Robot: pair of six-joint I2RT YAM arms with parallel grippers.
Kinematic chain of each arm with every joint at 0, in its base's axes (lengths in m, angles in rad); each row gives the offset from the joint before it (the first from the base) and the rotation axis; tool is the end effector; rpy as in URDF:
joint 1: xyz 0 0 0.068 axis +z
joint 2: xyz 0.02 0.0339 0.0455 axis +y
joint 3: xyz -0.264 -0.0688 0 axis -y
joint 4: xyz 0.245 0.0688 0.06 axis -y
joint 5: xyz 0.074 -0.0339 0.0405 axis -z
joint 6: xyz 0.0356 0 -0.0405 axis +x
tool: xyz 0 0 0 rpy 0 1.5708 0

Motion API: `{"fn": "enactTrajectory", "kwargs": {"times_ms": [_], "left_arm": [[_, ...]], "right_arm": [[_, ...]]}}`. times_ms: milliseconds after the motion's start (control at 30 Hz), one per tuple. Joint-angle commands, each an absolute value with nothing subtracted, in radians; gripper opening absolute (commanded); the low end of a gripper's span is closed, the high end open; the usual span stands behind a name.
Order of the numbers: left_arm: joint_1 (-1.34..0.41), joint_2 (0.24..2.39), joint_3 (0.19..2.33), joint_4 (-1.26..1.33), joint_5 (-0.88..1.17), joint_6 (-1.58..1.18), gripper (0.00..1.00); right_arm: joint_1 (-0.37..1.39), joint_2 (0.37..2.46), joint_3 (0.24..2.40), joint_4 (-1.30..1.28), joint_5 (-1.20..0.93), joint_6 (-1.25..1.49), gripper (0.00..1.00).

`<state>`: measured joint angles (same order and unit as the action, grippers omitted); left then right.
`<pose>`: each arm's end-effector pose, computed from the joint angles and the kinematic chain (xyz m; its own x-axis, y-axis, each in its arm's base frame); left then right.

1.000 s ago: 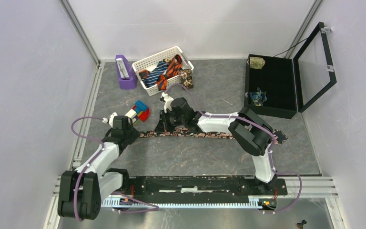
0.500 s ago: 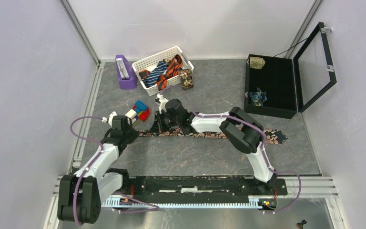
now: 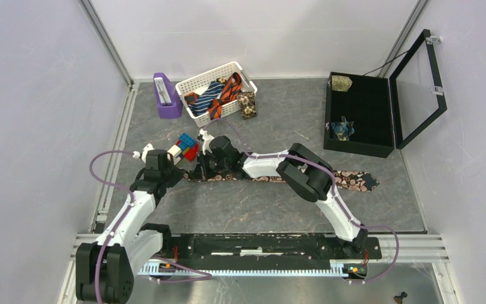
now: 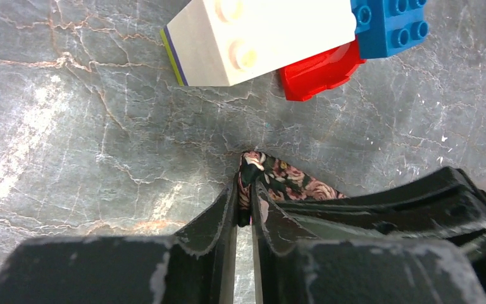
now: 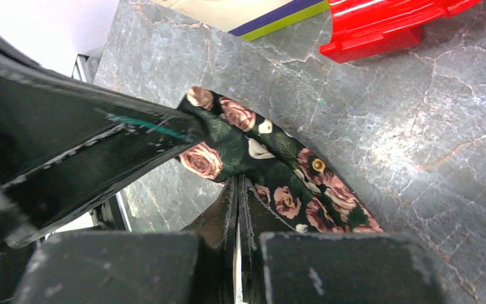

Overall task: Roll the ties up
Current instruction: Roll the tie at the center of the board.

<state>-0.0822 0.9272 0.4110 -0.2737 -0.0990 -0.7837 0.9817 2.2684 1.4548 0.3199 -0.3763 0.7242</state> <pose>0.1810 -0.0114 0.1782 -0.5101 -0.6628 -0.5481 -0.4909 0.7477 -0.4472 0.2646 0.4195 0.1282 -0.8287 -0.1310 -0.5442 -0.5394 0.4466 0.7139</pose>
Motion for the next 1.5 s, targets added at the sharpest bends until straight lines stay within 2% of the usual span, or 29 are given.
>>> {"fn": "enactTrajectory", "kwargs": {"times_ms": [0, 367, 633, 867, 1233, 1367, 1467], "left_arm": [[-0.093, 0.945, 0.474, -0.294, -0.090, -0.737, 0.20], [-0.134, 0.970, 0.506, -0.332, -0.120, -0.714, 0.22], [-0.212, 1.007, 0.563, -0.370, -0.194, -0.697, 0.22], [-0.369, 1.123, 0.623, -0.381, -0.301, -0.720, 0.21], [-0.448, 1.276, 0.631, -0.287, -0.261, -0.723, 0.22], [-0.454, 1.303, 0.622, -0.248, -0.227, -0.727, 0.29], [-0.457, 1.289, 0.612, -0.242, -0.229, -0.728, 0.41]], "right_arm": [[0.988, 2.315, 1.521, 0.365, -0.361, 0.740, 0.01], [0.976, 2.304, 1.532, 0.350, -0.341, 0.712, 0.01], [0.907, 2.131, 1.344, 0.388, -0.353, 0.687, 0.01], [0.824, 1.958, 1.163, 0.406, -0.359, 0.657, 0.02], [0.737, 1.821, 0.992, 0.427, -0.369, 0.635, 0.02], [0.736, 1.813, 0.978, 0.433, -0.377, 0.636, 0.02], [0.736, 1.807, 0.976, 0.431, -0.379, 0.636, 0.02]]}}
